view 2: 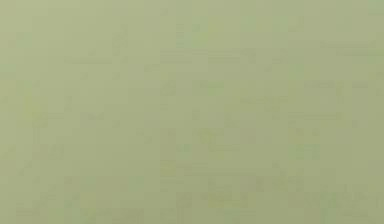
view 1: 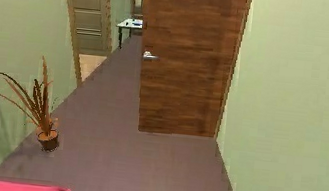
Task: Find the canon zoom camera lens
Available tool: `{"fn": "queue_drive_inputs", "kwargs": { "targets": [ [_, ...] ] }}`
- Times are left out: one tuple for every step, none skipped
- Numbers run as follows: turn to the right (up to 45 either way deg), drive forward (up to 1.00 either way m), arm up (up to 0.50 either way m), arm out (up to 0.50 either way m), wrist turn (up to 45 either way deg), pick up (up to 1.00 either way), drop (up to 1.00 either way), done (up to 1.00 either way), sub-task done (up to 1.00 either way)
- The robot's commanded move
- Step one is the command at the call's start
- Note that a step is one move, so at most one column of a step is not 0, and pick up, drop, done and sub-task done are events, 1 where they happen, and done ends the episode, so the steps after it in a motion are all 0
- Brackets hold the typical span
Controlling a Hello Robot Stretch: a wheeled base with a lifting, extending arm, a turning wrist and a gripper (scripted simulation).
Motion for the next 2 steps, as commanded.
{"fn": "queue_drive_inputs", "kwargs": {
  "targets": [
    [-3.0,0.00,0.00,0.00,0.0,0.00,0.00,0.00,0.00],
    [0.0,0.65,0.00,0.00,0.0,0.00,0.00,0.00,0.00]
  ]
}}
